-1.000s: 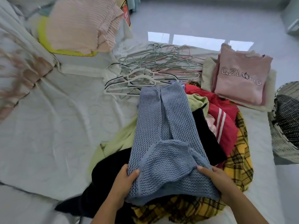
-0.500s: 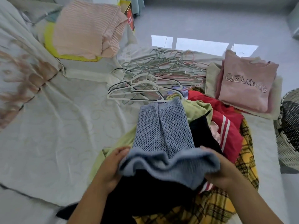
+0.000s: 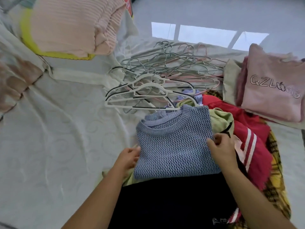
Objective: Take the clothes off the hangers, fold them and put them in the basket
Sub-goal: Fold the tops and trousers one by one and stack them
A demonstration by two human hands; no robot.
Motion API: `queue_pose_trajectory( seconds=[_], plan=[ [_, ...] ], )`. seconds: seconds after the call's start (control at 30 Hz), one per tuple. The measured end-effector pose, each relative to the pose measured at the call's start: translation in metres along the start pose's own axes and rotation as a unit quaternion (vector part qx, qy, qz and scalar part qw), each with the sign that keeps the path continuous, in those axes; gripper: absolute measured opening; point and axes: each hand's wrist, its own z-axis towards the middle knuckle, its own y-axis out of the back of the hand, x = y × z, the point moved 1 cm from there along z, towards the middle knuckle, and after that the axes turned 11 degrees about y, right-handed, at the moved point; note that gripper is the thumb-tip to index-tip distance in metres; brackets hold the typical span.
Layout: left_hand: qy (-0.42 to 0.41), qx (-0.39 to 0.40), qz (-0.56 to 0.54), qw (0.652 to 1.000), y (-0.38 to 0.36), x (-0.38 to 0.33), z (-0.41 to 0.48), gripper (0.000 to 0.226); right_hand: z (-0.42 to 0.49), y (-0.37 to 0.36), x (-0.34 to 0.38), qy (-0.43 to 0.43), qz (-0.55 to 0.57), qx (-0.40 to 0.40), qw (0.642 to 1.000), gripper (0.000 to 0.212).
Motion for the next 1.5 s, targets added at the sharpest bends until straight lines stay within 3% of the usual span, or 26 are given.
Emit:
queue_pose_trajectory(
  seconds=[0.07,0.23,0.4,0.47,0.6,0.67,0.73,0.87,1.0,1.13,1.3,1.5],
  plan=[
    [0.024,0.016,-0.008,1.000,-0.001,0.017,0.006,0.023,-0.014,-0.006,-0.005,0.016,-0.098,-0.019,0.995,0.045],
    [-0.043,0.025,-0.050,0.998,-0.006,0.013,0.008,0.023,-0.030,-0.012,0.008,-0.061,0.020,0.024,0.998,0.051],
    [-0.036,0.050,-0.137,0.989,-0.013,-0.020,0.019,0.030,-0.009,-0.016,0.025,0.033,-0.154,0.012,0.987,0.059],
    [0.001,0.064,-0.191,0.980,-0.017,-0.032,0.024,0.035,0.009,-0.019,0.034,0.063,-0.165,-0.001,0.984,0.063],
    [0.031,0.118,-0.207,0.971,-0.019,-0.049,0.026,0.035,0.046,-0.020,0.050,0.046,-0.001,0.050,0.998,0.041],
    [-0.011,0.171,-0.208,0.963,-0.022,-0.059,0.023,0.032,0.050,-0.016,0.050,0.020,0.179,0.076,0.981,0.027],
    [-0.062,0.167,-0.194,0.965,-0.021,-0.069,0.028,0.030,0.047,-0.012,0.040,-0.009,0.282,0.083,0.956,0.020],
    [-0.040,0.010,-0.013,0.999,-0.025,-0.061,0.040,0.034,0.053,-0.015,0.014,-0.007,0.113,0.079,0.990,0.035],
    [0.019,0.021,-0.063,0.998,-0.029,-0.035,0.026,0.029,0.041,-0.015,0.014,0.001,0.072,0.114,0.991,0.045],
    [0.054,0.027,-0.075,0.995,-0.021,-0.007,0.018,0.024,0.026,-0.006,0.009,-0.096,0.208,0.153,0.961,0.046],
    [0.095,0.049,-0.105,0.989,-0.019,-0.012,0.002,0.041,0.008,-0.004,0.015,-0.128,0.278,0.237,0.922,0.030],
    [-0.049,0.107,-0.089,0.989,-0.029,-0.047,-0.038,0.038,-0.002,0.032,0.017,-0.151,0.401,0.204,0.880,0.024]
  ],
)
